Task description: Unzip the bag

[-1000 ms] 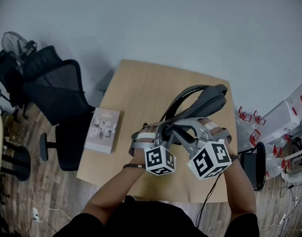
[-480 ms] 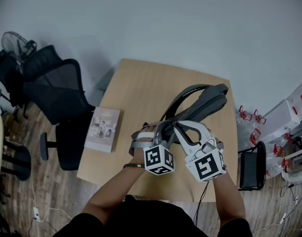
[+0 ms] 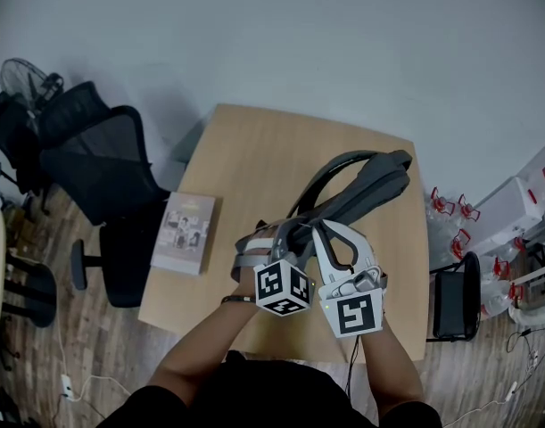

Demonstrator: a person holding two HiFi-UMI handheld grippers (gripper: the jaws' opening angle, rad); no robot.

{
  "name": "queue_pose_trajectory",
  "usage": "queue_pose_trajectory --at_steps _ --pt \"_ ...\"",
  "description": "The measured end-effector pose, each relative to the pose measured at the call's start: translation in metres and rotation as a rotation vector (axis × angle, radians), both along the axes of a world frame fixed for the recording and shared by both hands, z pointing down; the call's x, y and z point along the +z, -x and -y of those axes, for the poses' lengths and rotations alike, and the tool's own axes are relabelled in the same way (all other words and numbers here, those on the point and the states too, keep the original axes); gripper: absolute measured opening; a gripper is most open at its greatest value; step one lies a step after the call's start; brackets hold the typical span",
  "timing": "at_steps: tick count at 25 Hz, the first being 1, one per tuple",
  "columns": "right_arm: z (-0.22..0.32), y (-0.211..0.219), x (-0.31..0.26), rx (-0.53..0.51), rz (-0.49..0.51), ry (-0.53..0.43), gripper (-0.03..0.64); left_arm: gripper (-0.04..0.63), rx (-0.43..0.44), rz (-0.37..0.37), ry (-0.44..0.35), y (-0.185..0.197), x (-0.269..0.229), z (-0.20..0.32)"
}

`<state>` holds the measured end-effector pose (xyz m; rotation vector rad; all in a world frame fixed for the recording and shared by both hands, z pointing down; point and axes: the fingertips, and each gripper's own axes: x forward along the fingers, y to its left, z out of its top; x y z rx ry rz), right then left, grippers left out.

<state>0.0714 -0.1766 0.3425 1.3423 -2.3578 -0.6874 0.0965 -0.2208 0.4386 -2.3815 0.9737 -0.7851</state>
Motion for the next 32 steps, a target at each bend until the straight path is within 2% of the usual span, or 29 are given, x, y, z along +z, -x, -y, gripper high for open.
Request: queue_pose_trajectory --at_steps 1,10,17,22,27,32 --pt "0.0 0.0 -0.001 -0.006 0.001 -0.001 0.01 0.112 0.002 -0.006 0.006 0.001 0.0 0.0" --pt "0.006 -0.002 -0.021 -0.015 0.056 -0.04 0.008 0.11 0.011 -0.048 0.035 0.01 -0.001 0.0" --pt "0.018 -0.022 -0.052 0.01 0.181 -0.116 0.008 0.11 0.019 -0.07 0.046 0.015 0.0 0.0" --pt "0.029 -0.043 -0.076 0.046 0.196 -0.15 0.009 0.11 0.02 -0.097 0.046 0.023 0.001 -0.004" --pt "0.038 -0.061 -0.081 0.09 0.194 -0.122 0.009 0.11 0.039 -0.127 0.034 0.033 0.003 -0.007" --pt "0.045 -0.073 -0.086 0.084 0.265 -0.096 0.01 0.11 0.065 -0.188 0.018 0.054 0.009 -0.011"
